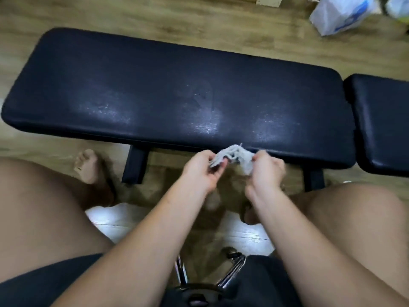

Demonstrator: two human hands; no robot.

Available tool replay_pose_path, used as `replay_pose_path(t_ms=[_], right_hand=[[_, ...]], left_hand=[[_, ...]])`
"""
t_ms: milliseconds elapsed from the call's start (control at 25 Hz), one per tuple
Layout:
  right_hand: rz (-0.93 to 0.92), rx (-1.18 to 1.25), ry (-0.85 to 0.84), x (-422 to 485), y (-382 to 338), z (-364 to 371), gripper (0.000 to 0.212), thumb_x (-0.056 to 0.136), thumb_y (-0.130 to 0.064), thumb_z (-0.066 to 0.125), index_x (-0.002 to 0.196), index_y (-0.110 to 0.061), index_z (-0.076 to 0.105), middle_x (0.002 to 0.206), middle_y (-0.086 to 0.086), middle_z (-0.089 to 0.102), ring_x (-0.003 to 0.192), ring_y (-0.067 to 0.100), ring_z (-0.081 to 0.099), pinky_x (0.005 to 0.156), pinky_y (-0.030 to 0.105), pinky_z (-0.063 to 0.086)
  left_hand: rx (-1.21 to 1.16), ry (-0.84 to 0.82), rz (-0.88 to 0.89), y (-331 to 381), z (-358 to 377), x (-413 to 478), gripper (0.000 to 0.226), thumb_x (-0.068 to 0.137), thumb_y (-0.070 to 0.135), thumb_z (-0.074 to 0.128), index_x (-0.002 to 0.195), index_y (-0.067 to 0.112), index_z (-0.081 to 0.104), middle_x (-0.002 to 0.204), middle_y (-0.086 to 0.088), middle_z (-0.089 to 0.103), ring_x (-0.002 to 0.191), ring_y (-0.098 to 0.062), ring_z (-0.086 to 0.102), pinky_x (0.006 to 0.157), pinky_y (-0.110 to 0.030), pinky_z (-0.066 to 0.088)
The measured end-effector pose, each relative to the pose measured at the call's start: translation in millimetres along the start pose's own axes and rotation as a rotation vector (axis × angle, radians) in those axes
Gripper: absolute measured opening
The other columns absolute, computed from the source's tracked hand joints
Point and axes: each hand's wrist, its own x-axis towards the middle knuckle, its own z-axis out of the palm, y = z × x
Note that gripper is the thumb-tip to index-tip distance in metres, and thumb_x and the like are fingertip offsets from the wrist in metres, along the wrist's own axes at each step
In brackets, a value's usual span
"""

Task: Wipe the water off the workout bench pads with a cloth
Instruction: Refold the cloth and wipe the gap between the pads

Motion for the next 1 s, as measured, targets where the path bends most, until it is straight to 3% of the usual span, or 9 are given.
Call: replay_pose_path(t_ms=[120, 240, 400, 520, 640, 760, 880, 1000], right_hand=[[0.055, -0.027, -0.074, -60.3, 45.0, 59.3, 0.024, 0.074, 0.000, 0.064, 0.069, -0.016, 0.046, 0.062, 0.003, 0.052, 0.057, 0.018, 0.048, 0.055, 0.028, 0.039], [0.197, 0.036, -0.131, -75.7, 42.3, 71.1, 0.016, 0.072, 0.005, 0.064, 0.082, -0.007, 0.057, 0.072, 0.014, 0.059, 0.064, 0.023, 0.056, 0.054, 0.030, 0.044], [0.026, 0.141, 0.140, -52.6, 5.0, 40.5, 0.019, 0.071, 0.004, 0.064, 0.088, -0.004, 0.064, 0.078, 0.013, 0.061, 0.066, 0.024, 0.059, 0.056, 0.030, 0.048], [-0.097, 0.030, 0.239, -67.2, 10.7, 56.5, 0.018, 0.070, -0.005, 0.064, 0.087, -0.009, 0.062, 0.075, 0.006, 0.059, 0.066, 0.020, 0.055, 0.060, 0.031, 0.044], [-0.222, -0.127, 0.069, -129.9, 61.6, 120.3, 0.009, 0.076, -0.006, 0.065, 0.080, -0.012, 0.059, 0.068, -0.001, 0.059, 0.058, 0.010, 0.052, 0.060, 0.023, 0.043], [-0.186, -0.119, -0.072, -190.3, 96.5, 170.9, 0.013, 0.075, -0.004, 0.066, 0.076, -0.015, 0.060, 0.059, -0.006, 0.054, 0.046, 0.002, 0.046, 0.052, 0.018, 0.040], [-0.221, -0.053, -0.113, -179.7, 81.9, 154.4, 0.017, 0.077, 0.006, 0.068, 0.077, -0.010, 0.062, 0.062, -0.002, 0.057, 0.048, -0.001, 0.051, 0.052, 0.014, 0.042], [-0.275, -0.034, 0.019, -147.8, 45.0, 117.1, 0.016, 0.079, 0.000, 0.070, 0.078, -0.014, 0.062, 0.073, 0.001, 0.063, 0.064, 0.009, 0.059, 0.064, 0.021, 0.046]], left_hand=[[-0.090, 0.140, 0.073, 71.4, -54.3, -6.7, 0.019, 0.090, -0.005, 0.049, 0.071, -0.004, 0.052, 0.049, -0.012, 0.061, 0.039, -0.015, 0.060, 0.045, -0.019, 0.054], [-0.097, 0.105, 0.042, 81.5, -62.5, -7.8, 0.020, 0.092, -0.003, 0.048, 0.072, -0.001, 0.052, 0.067, -0.013, 0.061, 0.052, -0.016, 0.059, 0.043, -0.019, 0.053], [-0.085, -0.072, -0.186, 49.6, -34.5, 0.3, 0.023, 0.092, -0.009, 0.043, 0.070, -0.006, 0.050, 0.049, -0.014, 0.061, 0.037, -0.018, 0.060, 0.045, -0.025, 0.055], [-0.078, -0.094, -0.215, 65.1, -46.6, 0.5, 0.018, 0.090, -0.007, 0.045, 0.074, -0.006, 0.052, 0.066, -0.016, 0.060, 0.048, -0.020, 0.059, 0.045, -0.022, 0.055], [-0.199, 0.004, -0.082, 129.3, -102.7, 8.1, 0.023, 0.089, -0.002, 0.040, 0.070, 0.002, 0.050, 0.061, -0.011, 0.056, 0.036, -0.012, 0.051, 0.038, -0.015, 0.047], [-0.360, 0.104, 0.045, 182.8, -148.3, 7.1, 0.025, 0.087, 0.000, 0.037, 0.065, 0.009, 0.045, 0.056, -0.005, 0.052, 0.045, -0.012, 0.047, 0.036, -0.012, 0.040], [-0.193, -0.002, -0.012, 172.8, -147.7, -2.5, 0.028, 0.092, -0.002, 0.041, 0.066, 0.005, 0.050, 0.042, -0.005, 0.053, 0.035, -0.010, 0.051, 0.042, -0.017, 0.049], [0.004, -0.259, -0.140, 151.3, -134.3, -11.0, 0.014, 0.093, -0.008, 0.049, 0.082, -0.005, 0.057, 0.072, -0.017, 0.064, 0.063, -0.020, 0.064, 0.054, -0.027, 0.058]])
